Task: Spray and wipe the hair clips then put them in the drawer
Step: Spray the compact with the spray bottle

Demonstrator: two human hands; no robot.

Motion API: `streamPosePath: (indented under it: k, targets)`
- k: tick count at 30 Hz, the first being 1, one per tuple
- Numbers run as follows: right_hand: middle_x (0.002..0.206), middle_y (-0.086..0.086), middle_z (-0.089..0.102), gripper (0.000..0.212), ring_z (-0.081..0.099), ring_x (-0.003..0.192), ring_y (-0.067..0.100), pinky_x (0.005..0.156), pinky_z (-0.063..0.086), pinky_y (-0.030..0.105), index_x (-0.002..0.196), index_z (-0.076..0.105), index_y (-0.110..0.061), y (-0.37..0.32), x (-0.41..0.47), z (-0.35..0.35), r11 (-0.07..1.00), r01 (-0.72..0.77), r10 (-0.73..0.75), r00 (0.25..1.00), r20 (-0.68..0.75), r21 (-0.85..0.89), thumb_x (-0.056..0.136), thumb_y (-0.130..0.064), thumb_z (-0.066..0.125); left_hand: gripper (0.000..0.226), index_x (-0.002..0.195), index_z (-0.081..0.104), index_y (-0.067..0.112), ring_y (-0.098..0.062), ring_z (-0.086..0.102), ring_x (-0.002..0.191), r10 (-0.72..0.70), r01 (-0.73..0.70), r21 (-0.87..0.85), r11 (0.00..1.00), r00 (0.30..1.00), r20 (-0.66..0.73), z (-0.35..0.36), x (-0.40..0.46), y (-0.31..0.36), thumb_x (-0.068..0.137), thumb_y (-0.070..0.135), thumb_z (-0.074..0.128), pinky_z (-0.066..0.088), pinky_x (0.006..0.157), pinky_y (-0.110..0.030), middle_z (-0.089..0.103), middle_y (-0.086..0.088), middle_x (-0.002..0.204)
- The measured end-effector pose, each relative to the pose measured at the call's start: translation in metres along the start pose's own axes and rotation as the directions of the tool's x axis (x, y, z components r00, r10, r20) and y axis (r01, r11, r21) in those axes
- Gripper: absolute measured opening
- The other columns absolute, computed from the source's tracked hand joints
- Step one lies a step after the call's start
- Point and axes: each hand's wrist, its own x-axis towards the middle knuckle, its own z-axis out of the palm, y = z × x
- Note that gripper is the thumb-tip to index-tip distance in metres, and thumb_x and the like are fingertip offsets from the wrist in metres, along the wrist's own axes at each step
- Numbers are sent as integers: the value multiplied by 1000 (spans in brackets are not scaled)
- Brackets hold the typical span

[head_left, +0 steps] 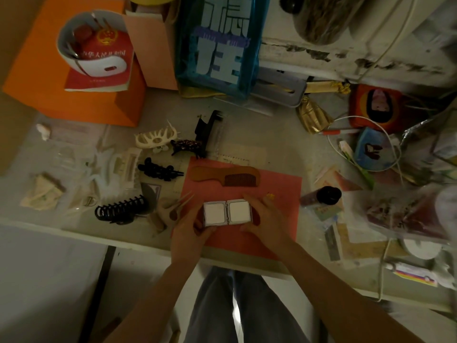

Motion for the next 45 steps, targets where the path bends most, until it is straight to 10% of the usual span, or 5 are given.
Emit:
streamPosePath:
  k: [13, 24, 32, 39, 45]
  targets:
    - [119, -3, 59, 43, 56, 109, 14, 99, 46, 37, 123, 58, -21, 5, -62, -30, 972, -113, 162, 958, -237, 208, 84, -29, 72, 64, 140, 42, 22, -27, 53, 117, 13, -13, 52, 999, 1000, 11, -16, -27, 24, 84, 40, 68, 47, 97, -47, 53, -6, 130]
    - [90, 1, 54, 35, 50, 79, 17, 71, 38, 27, 102, 60, -5, 29, -83, -85, 937, -273, 347, 800, -490, 217, 79, -25, 77, 54, 131, 55, 13, -35, 51, 117, 237, -226, 352, 908, 971, 13, 6, -37, 67, 83, 34, 70, 42, 97, -47, 55, -15, 129]
    - [126, 11, 58, 70, 54, 116, 23, 93, 37, 18, 135, 48, -2, 34, -64, -109, 897, -103, 298, 858, -418, 429, 74, -12, 81, 64, 145, 35, 21, -30, 34, 136, 257, -273, 435, 858, 961, 96, 25, -40, 90, 89, 42, 59, 18, 117, -43, 40, -10, 145]
    - [108, 5, 62, 40, 59, 101, 19, 79, 36, -2, 114, 61, -3, 35, -49, -121, 911, -38, 217, 891, -399, 412, 78, -1, 76, 63, 148, 29, 26, -25, 27, 140, 238, -244, 529, 813, 968, 81, 22, -41, 101, 93, 51, 47, 15, 119, -39, 30, -5, 153]
    - [102, 10, 65, 25, 60, 93, 20, 79, 46, 18, 105, 64, -3, 22, -43, -129, 941, 2, 121, 932, -342, 339, 82, -6, 74, 58, 125, 60, 7, -43, 57, 115, 263, -213, 532, 820, 965, -19, 0, -47, 106, 85, 47, 47, 44, 98, -56, 59, -23, 127]
